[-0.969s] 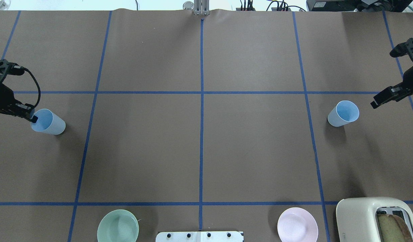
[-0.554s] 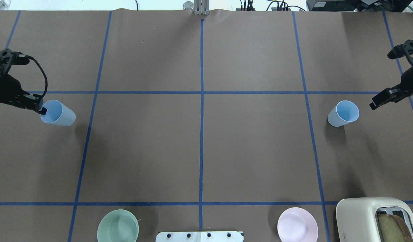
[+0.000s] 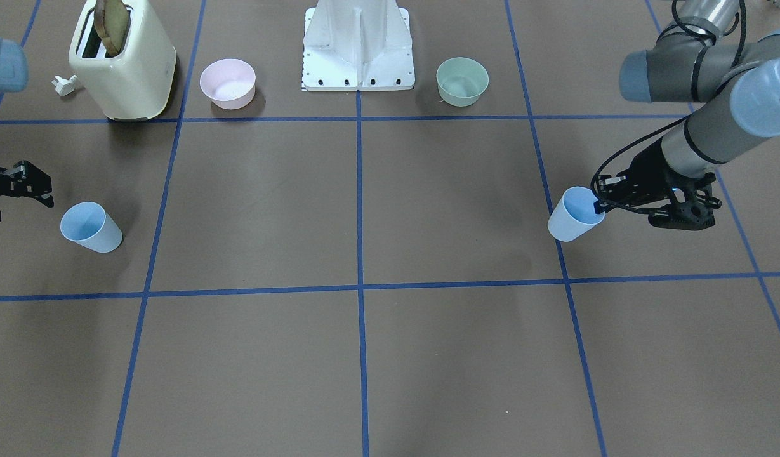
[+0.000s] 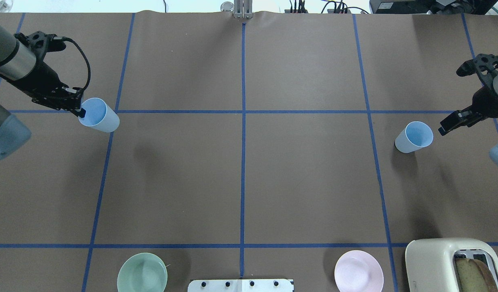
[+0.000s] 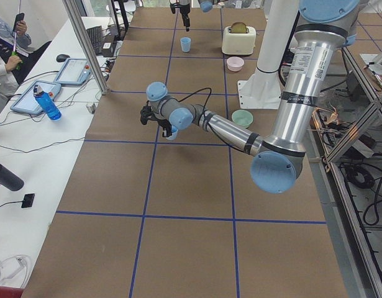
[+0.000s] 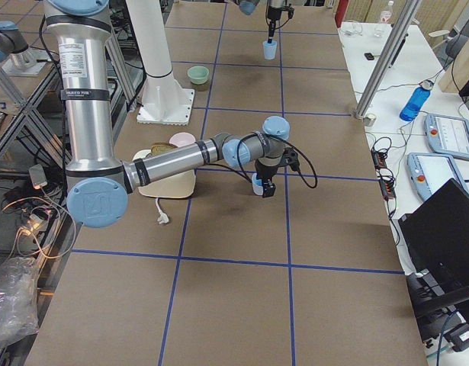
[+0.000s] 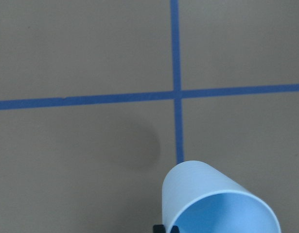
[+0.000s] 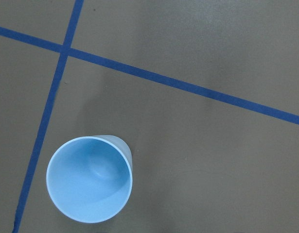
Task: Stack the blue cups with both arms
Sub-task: 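Grasp the blue cup with the left gripper while the right grasps its cup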
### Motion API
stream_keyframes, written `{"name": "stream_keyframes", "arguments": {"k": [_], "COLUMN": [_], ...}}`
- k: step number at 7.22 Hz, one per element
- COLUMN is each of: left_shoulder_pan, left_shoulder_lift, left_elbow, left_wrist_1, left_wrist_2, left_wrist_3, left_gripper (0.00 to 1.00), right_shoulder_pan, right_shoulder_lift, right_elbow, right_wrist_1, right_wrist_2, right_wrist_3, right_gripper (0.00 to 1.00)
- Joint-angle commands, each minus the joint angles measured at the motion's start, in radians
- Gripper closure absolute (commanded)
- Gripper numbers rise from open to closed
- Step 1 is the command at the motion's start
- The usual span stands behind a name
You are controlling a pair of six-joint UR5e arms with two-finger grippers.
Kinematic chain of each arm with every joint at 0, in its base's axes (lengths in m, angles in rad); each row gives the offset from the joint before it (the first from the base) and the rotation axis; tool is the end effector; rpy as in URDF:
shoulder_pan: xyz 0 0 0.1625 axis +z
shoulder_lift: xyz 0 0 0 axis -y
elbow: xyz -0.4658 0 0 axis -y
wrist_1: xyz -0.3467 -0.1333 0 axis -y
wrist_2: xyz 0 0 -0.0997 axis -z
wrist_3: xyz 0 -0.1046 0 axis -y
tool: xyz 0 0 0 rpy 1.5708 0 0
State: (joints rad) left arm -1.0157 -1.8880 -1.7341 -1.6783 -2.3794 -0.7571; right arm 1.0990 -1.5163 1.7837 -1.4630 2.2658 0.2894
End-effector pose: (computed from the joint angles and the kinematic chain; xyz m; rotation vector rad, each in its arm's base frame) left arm 0.2544 -0.5197 0.4496 -0.0386 0.9581 0.0513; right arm -0.1600 -0.4594 0.5742 0.0793 -0.7738 -0.3035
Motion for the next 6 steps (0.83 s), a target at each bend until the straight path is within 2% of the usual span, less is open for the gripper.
{"name": "stream_keyframes", "arguments": {"k": [1,2,5,6], "left_shoulder_pan": [0.044,0.081,0.175,0.205], "left_shoulder_lift": [-0.08,-0.112,-0.196,-0.224], "left_elbow": [0.002,0.004,0.011,0.018], "left_wrist_1": [0.037,0.037,0.037,0.037], "left_wrist_2": [0.005,0.009,0.037,0.067], "left_wrist_3": [-0.1,-0.178,-0.321,-0.361], "left_gripper": [1.0,1.0,1.0,1.0], "right_shoulder_pan": [-0.007,-0.027,-0.047,-0.05], "right_shoulder_lift": [0.022,0.039,0.051,0.051], "right_elbow": [-0.059,-0.059,-0.081,-0.081], "right_wrist_1": [0.078,0.078,0.081,0.081], "right_wrist_2": [0.001,0.001,0.0,-0.002], "right_wrist_3": [0.014,0.069,0.085,0.085], "right_gripper": [0.13,0.13,0.13,0.2]}}
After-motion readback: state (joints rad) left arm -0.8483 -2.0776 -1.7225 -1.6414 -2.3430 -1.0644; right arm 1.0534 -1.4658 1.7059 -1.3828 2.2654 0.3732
